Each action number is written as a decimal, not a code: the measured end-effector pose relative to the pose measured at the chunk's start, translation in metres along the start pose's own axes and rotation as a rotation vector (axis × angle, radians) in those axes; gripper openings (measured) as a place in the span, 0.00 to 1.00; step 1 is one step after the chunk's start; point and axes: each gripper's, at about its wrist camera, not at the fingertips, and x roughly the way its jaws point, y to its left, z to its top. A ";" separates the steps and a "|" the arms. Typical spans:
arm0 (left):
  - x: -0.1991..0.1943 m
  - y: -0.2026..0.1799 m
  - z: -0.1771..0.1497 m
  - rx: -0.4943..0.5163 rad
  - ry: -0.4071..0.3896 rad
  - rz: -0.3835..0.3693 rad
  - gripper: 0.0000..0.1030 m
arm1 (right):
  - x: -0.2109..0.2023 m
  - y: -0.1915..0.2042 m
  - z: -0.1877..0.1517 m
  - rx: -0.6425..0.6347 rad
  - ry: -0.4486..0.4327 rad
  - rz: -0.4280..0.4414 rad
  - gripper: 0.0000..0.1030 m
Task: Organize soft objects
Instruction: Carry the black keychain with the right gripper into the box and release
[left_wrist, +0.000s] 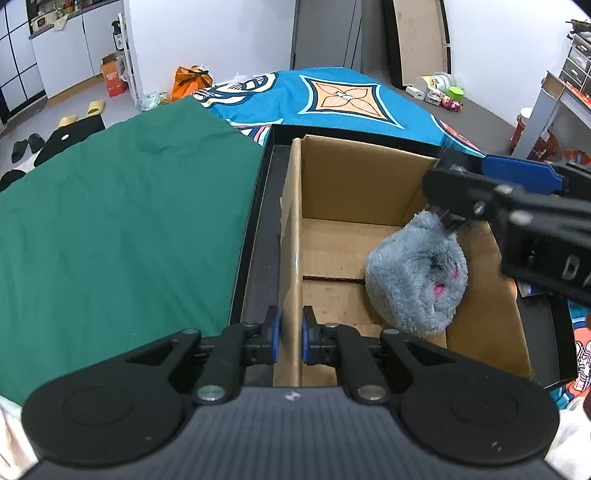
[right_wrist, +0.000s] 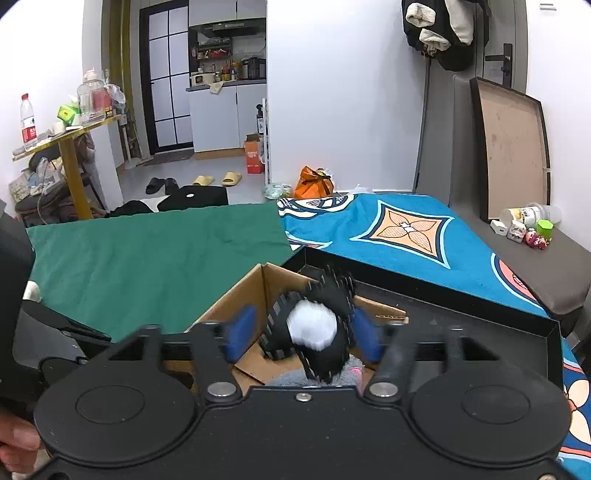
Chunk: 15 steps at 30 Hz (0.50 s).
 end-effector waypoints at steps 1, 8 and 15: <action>-0.001 -0.001 0.000 0.006 0.001 0.008 0.12 | 0.000 0.001 -0.001 -0.003 0.002 -0.002 0.64; -0.002 -0.002 -0.004 -0.008 0.013 0.035 0.17 | -0.006 -0.006 -0.010 0.018 0.024 -0.014 0.71; -0.009 -0.007 -0.003 -0.003 -0.009 0.083 0.45 | -0.022 -0.026 -0.023 0.098 0.030 -0.039 0.72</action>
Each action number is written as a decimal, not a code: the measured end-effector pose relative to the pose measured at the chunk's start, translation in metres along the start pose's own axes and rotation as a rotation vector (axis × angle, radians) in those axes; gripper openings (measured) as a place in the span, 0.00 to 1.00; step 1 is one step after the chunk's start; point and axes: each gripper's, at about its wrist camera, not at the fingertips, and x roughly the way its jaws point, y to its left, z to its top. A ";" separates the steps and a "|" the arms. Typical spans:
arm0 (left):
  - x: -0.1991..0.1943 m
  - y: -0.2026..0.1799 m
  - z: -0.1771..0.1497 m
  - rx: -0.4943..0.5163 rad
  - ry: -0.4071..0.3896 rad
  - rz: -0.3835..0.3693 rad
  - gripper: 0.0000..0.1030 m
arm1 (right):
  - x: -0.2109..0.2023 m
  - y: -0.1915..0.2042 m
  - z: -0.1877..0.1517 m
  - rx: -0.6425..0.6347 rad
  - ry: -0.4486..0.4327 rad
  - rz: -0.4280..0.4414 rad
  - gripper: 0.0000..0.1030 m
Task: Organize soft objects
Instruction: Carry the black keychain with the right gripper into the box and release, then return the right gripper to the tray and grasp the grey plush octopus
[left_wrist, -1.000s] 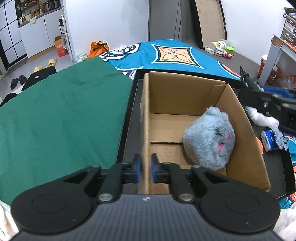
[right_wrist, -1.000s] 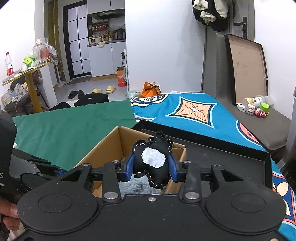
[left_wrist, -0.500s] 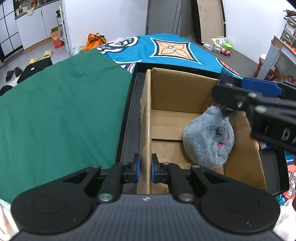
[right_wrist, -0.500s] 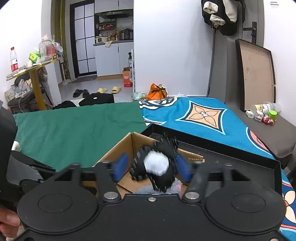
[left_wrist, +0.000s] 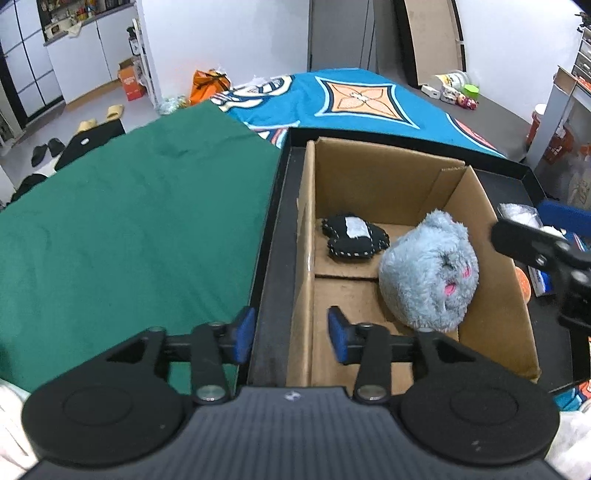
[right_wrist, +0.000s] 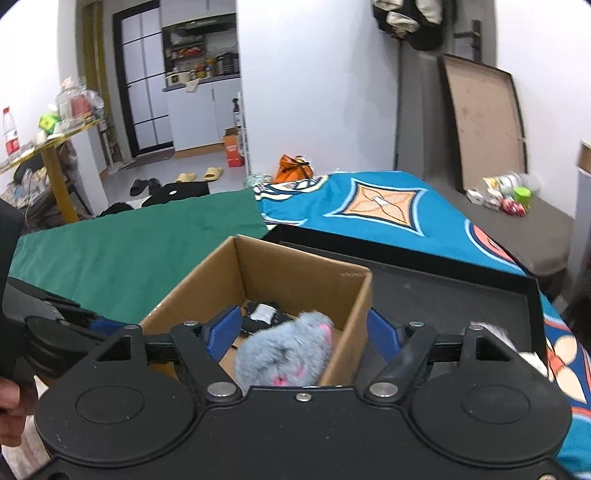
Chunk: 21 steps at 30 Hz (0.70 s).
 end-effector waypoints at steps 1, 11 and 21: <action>-0.001 -0.001 0.000 0.000 -0.003 0.006 0.49 | -0.002 -0.004 -0.002 0.011 -0.002 -0.005 0.72; -0.004 -0.013 0.002 0.017 -0.015 0.054 0.64 | -0.009 -0.041 -0.024 0.087 0.016 -0.072 0.72; -0.003 -0.021 0.003 0.035 -0.021 0.077 0.66 | -0.014 -0.079 -0.045 0.134 0.015 -0.168 0.71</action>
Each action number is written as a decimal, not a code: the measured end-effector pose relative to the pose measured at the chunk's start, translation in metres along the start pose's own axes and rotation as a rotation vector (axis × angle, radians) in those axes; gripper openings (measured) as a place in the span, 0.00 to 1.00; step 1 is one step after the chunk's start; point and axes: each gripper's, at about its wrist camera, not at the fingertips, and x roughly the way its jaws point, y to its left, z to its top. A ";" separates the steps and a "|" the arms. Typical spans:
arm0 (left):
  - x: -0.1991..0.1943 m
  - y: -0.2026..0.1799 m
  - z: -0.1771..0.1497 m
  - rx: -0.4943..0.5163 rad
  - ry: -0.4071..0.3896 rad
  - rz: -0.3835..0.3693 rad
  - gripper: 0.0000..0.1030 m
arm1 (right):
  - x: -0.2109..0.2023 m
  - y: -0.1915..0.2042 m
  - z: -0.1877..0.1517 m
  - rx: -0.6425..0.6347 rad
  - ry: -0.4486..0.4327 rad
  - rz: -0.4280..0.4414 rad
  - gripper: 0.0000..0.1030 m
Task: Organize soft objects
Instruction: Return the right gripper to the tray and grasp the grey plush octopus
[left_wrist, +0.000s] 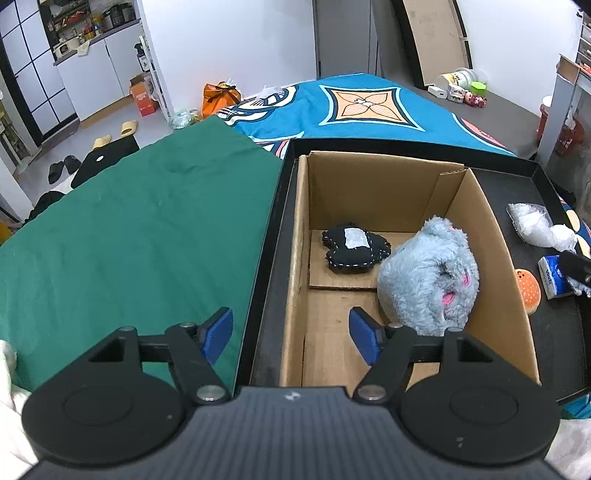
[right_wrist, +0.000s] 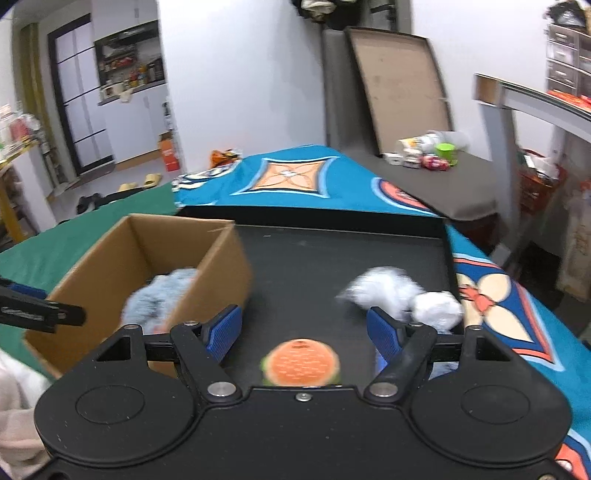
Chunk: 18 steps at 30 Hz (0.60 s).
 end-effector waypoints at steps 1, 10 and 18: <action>0.000 0.000 0.000 -0.003 0.001 0.003 0.66 | 0.000 -0.005 -0.001 0.005 -0.003 -0.013 0.71; 0.002 -0.002 0.001 -0.004 0.003 0.022 0.67 | 0.017 -0.043 -0.009 0.043 0.018 -0.111 0.69; 0.004 -0.006 0.002 0.002 0.008 0.034 0.67 | 0.036 -0.058 -0.020 0.044 0.066 -0.146 0.68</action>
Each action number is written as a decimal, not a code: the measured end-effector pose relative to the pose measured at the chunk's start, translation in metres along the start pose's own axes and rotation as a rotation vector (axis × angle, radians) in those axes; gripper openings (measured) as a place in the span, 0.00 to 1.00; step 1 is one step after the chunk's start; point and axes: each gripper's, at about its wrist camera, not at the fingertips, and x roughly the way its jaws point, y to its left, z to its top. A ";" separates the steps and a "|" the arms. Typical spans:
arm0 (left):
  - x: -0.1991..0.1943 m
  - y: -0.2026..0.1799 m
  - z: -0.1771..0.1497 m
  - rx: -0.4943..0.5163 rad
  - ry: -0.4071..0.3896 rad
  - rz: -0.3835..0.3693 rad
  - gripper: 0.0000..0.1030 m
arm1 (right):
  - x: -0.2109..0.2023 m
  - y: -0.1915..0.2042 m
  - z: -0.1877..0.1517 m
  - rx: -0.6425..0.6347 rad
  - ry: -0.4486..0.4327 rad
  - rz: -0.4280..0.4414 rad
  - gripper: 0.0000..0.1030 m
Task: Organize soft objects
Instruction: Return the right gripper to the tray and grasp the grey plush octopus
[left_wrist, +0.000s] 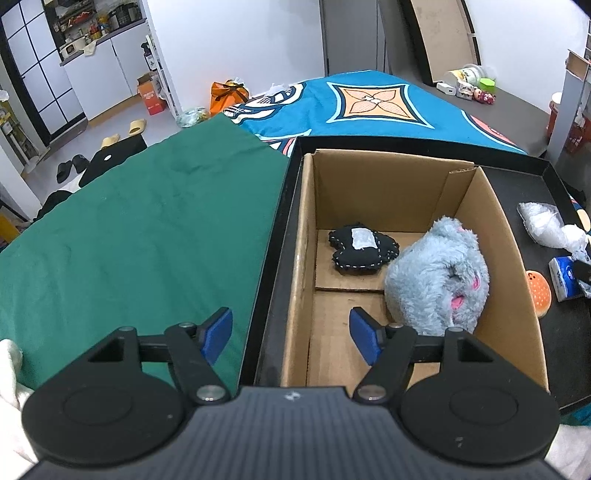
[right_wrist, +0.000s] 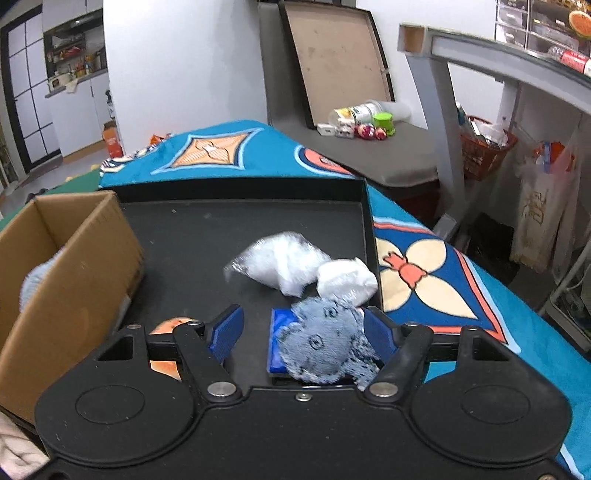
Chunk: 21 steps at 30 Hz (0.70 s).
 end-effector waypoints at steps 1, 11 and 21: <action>0.000 -0.001 0.000 0.002 0.000 0.001 0.67 | 0.005 -0.002 -0.003 0.004 0.020 -0.010 0.68; -0.004 -0.006 -0.003 0.023 -0.002 0.003 0.67 | 0.011 0.002 -0.008 -0.018 0.062 -0.020 0.31; -0.006 0.000 -0.002 0.011 0.001 0.014 0.67 | -0.002 0.000 -0.001 0.017 0.028 0.011 0.22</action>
